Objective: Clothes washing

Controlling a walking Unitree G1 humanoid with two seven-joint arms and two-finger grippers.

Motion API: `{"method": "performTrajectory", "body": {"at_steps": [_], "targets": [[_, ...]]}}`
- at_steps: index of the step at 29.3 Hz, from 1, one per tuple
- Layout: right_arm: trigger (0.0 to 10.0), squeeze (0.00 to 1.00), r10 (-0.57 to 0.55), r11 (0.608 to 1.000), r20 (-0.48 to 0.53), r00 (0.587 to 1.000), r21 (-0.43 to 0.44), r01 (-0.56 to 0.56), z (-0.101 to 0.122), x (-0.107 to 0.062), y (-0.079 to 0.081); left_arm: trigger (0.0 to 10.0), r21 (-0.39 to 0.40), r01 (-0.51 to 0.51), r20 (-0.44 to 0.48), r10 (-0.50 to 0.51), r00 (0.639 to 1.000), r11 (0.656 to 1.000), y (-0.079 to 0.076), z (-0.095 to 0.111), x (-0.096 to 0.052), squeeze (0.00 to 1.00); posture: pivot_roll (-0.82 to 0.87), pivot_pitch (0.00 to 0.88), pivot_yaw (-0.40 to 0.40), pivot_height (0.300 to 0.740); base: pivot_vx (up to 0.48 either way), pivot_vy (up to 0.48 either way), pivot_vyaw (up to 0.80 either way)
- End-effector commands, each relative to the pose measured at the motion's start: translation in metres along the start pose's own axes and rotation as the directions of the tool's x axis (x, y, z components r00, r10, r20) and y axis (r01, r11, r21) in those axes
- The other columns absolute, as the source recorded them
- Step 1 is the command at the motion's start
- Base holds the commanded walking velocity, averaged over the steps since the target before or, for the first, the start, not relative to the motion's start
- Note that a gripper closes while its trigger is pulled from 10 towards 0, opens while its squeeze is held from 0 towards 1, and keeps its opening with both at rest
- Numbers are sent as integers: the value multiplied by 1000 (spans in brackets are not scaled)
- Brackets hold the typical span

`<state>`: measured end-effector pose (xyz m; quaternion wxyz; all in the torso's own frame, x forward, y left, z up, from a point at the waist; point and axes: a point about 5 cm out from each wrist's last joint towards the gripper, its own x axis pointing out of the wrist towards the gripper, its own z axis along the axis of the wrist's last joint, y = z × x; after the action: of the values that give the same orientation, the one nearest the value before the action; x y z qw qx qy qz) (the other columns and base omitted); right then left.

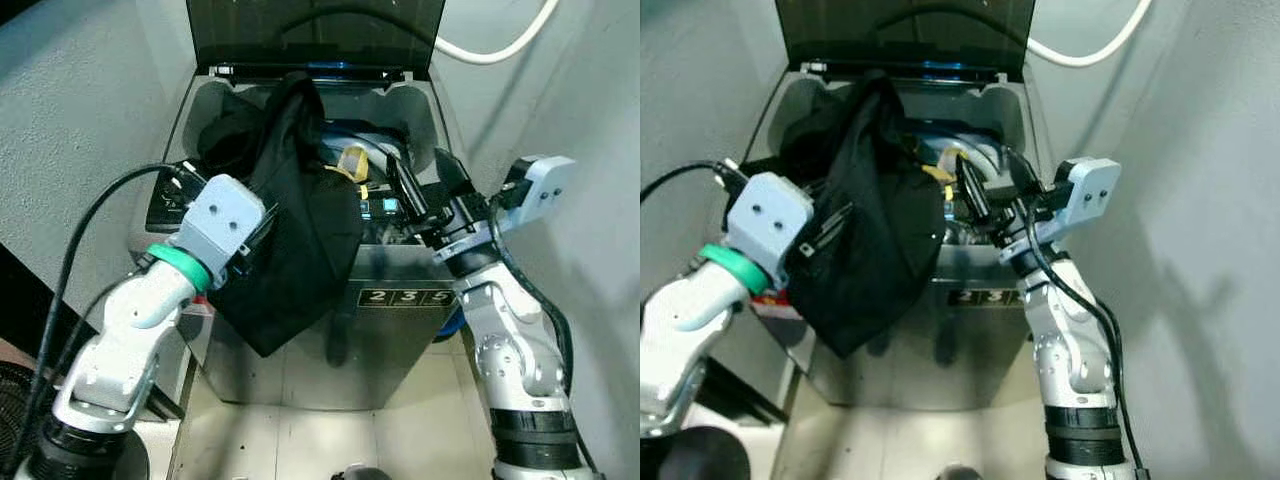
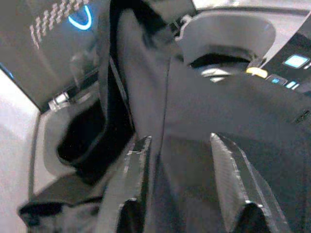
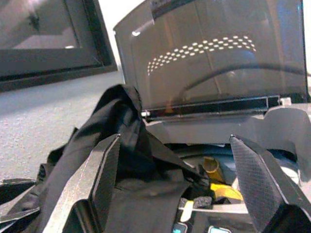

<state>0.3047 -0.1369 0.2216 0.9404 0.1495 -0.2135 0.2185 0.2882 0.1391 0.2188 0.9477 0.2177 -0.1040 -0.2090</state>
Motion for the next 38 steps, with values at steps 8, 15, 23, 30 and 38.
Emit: {"method": "performTrajectory", "body": {"at_steps": [8, 15, 23, 30, 38], "targets": [[10000, 0, -16, 1000, -27, 1000, -23, 16, -2, -2, -1, 10000, 7, -12, -68, 12, 998, 1000, -1, -13, 3, 1000, -14, 0, 39, 740, 0, 0, 0], [10000, 0, -13, 1000, -28, 1000, -20, 13, -3, 0, 0, 10000, -19, -50, -161, 46, 986, 999, 11, -30, 16, 0, -13, 0, 38, 740, 0, 0, 0], [10000, 0, -17, 1000, -30, 999, -21, 16, -3, 1, -1, 7451, -86, -58, -216, 38, 976, 995, 28, -46, 31, 0, -24, 0, 41, 740, 0, 0, 0], [10000, 0, -25, 999, -25, 999, -25, 24, -1, 1, -2, 0, -82, -35, -200, 18, 980, 996, 35, -45, 37, 0, -29, 0, 45, 740, 0, 0, 0], [10000, 0, -28, 999, -25, 999, -22, 27, -2, 0, -1, 0, -102, -34, -181, 15, 983, 994, 38, -45, 38, 0, -27, 0, 43, 740, 0, 0, 0]]}}
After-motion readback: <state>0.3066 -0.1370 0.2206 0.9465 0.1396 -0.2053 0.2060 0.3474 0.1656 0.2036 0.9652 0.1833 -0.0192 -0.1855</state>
